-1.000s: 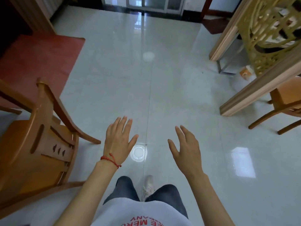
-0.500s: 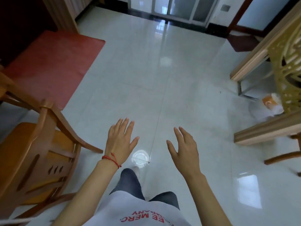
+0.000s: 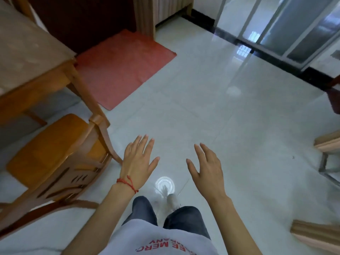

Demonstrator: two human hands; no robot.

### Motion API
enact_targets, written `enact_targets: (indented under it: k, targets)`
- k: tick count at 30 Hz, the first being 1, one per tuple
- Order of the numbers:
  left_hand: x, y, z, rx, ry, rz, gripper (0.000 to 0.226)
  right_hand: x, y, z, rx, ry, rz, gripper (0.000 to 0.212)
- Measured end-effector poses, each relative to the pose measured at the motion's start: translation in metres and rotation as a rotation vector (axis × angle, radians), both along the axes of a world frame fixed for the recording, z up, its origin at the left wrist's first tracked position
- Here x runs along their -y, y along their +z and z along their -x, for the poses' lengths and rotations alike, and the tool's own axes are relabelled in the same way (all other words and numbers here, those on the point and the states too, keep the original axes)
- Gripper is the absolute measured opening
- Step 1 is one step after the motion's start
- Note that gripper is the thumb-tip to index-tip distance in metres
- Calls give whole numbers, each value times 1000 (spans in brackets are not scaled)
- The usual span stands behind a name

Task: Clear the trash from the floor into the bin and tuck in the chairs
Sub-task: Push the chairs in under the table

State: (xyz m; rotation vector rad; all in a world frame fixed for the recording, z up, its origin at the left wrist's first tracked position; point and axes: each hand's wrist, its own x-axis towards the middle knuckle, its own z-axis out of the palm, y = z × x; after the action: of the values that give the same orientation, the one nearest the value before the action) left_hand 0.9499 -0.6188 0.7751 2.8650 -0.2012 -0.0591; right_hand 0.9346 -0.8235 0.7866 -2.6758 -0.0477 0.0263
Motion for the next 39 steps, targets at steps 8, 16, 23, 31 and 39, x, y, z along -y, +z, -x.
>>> enact_targets:
  k: [8, 16, 23, 31, 39]
  targets:
    - [-10, 7, 33, 25, 443, -31, 55, -20, 5, -59, 14, 442, -12, 48]
    - [-21, 6, 98, -12, 870, -14, 58, -69, 3, -76, 27, 818, 11, 49]
    - [-45, 11, 142, 43, 1122, 15, 55, -128, 2, -59, 43, 1006, -6, 50]
    - [-88, 0, 153, 150, 1281, 217, 53, -180, -2, -52, 20, 978, -30, 52]
    - [-129, 12, 140, 364, 1545, 684, 21, -231, 4, -43, -356, 663, -459, 34]
